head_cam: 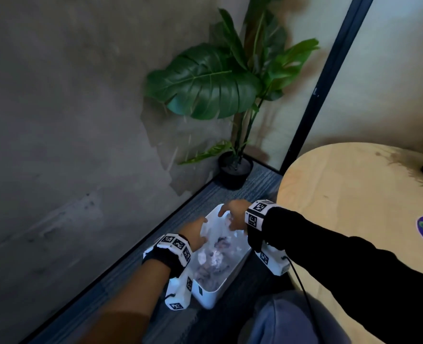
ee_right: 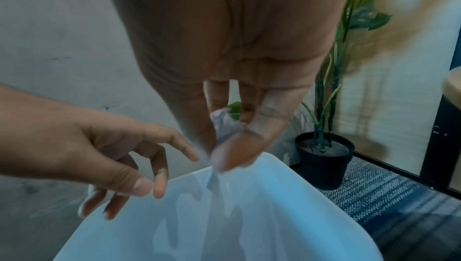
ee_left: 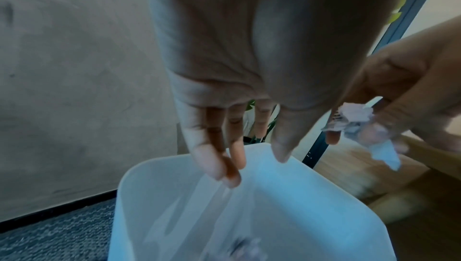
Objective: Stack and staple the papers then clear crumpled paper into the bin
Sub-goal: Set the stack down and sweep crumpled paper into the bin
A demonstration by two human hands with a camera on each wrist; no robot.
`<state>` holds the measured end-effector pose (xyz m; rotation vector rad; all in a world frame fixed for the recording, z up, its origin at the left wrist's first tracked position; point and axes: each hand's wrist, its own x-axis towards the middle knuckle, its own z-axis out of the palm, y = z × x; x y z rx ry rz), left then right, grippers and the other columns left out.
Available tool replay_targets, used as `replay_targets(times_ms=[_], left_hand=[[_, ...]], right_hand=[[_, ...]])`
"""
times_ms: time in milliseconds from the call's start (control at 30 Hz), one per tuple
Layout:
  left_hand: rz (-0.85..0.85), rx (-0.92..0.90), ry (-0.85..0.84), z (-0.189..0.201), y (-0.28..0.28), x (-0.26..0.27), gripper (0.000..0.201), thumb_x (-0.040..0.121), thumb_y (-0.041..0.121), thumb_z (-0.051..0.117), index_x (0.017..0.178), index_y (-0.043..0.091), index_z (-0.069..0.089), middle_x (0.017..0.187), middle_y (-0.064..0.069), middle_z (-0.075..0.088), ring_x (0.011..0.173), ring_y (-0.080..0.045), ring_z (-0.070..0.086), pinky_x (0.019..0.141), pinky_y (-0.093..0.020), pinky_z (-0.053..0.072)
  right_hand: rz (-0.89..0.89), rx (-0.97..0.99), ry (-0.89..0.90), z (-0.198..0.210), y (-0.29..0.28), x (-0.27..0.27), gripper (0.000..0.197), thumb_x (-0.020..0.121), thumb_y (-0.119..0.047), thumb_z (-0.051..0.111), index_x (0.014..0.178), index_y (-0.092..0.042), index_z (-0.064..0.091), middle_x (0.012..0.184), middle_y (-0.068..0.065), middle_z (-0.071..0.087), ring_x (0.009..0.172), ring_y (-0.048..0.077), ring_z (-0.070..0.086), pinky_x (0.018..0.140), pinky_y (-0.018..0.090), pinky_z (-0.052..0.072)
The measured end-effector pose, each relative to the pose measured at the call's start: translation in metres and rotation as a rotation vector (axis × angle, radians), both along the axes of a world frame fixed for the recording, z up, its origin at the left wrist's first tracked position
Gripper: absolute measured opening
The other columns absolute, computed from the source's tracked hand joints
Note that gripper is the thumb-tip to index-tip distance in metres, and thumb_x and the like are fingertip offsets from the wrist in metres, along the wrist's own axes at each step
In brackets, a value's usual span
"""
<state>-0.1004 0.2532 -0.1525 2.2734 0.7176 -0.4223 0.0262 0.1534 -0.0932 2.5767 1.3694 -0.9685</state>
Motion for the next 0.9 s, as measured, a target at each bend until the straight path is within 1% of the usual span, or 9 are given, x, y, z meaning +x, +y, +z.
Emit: replay_targets(times_ms=[67,167,233,333,433,500,600,733,900], left_hand=[[0.005,-0.016,0.006,-0.004,0.000,0.000,0.051,0.093,0.015,0.052,0.141,0.016,0.032,0.125,-0.018,0.057,0.094,-0.028,0.060,0.076,-0.029,0.045],[-0.002,-0.006,0.031,-0.006,0.000,-0.001,0.048,0.094,0.014,0.051,0.139,0.014,0.035,0.129,-0.018,0.055,0.111,-0.032,0.059,0.086,-0.032,0.048],[-0.010,-0.001,0.036,-0.005,0.001,-0.002,0.045,0.094,0.015,0.051,0.137,0.013,0.038,0.129,-0.018,0.055,0.112,-0.033,0.059,0.087,-0.033,0.048],[-0.008,0.003,0.026,-0.005,0.001,0.000,0.042,0.093,0.014,0.052,0.133,0.014,0.043,0.117,-0.019,0.060,0.084,-0.027,0.061,0.066,-0.023,0.048],[-0.009,-0.006,0.004,0.001,-0.002,0.002,0.036,0.093,0.012,0.051,0.128,0.013,0.047,0.085,-0.007,0.056,0.055,-0.013,0.049,0.039,-0.010,0.038],[-0.036,0.000,-0.018,0.011,-0.009,0.006,0.033,0.093,0.012,0.049,0.126,0.012,0.049,0.081,-0.005,0.055,0.055,-0.012,0.049,0.050,-0.012,0.045],[-0.118,0.052,-0.090,0.034,-0.025,0.015,0.030,0.094,0.011,0.049,0.123,0.011,0.053,0.097,-0.010,0.056,0.064,-0.015,0.050,0.075,-0.028,0.049],[-0.270,0.110,-0.181,0.078,-0.062,0.032,0.026,0.095,0.015,0.048,0.120,0.013,0.056,0.108,-0.009,0.059,0.076,-0.018,0.052,0.075,-0.026,0.042],[-0.521,0.202,-0.185,0.136,-0.122,0.051,0.028,0.097,0.019,0.047,0.124,0.014,0.055,0.115,-0.010,0.061,0.104,-0.026,0.058,0.083,-0.030,0.044]], right_hand=[[0.009,0.014,0.009,-0.003,0.002,0.002,0.048,0.086,-0.006,0.057,0.132,-0.018,0.052,0.131,0.006,0.056,0.114,0.025,0.058,0.081,0.027,0.047],[0.036,0.013,-0.004,-0.007,0.003,0.006,0.047,0.086,-0.012,0.058,0.132,-0.021,0.053,0.136,0.006,0.052,0.118,0.026,0.055,0.093,0.031,0.045],[0.052,0.008,0.001,-0.003,0.001,0.007,0.047,0.088,-0.013,0.057,0.134,-0.021,0.051,0.137,0.007,0.051,0.117,0.027,0.055,0.094,0.033,0.046],[0.017,0.102,0.054,0.010,-0.009,0.011,0.043,0.090,-0.005,0.051,0.132,-0.015,0.053,0.127,0.009,0.057,0.107,0.030,0.061,0.087,0.033,0.051],[-0.077,0.235,0.098,0.027,-0.030,0.018,0.039,0.088,-0.002,0.047,0.122,-0.013,0.062,0.111,0.007,0.065,0.094,0.028,0.066,0.083,0.036,0.056],[-0.097,0.290,0.071,0.040,-0.050,0.022,0.035,0.088,-0.005,0.049,0.118,-0.015,0.064,0.113,0.007,0.068,0.097,0.021,0.065,0.083,0.029,0.052],[-0.144,0.367,0.067,0.058,-0.093,0.024,0.030,0.087,-0.003,0.053,0.112,-0.014,0.066,0.104,0.005,0.070,0.077,0.011,0.060,0.079,0.026,0.052],[-0.320,0.454,0.076,0.071,-0.166,0.028,0.030,0.085,0.003,0.051,0.102,-0.014,0.068,0.084,0.000,0.067,0.069,0.020,0.066,0.076,0.035,0.058],[-0.516,0.528,0.042,0.081,-0.265,0.022,0.021,0.087,-0.001,0.056,0.095,-0.017,0.067,0.081,0.001,0.066,0.065,0.015,0.062,0.072,0.035,0.059]])
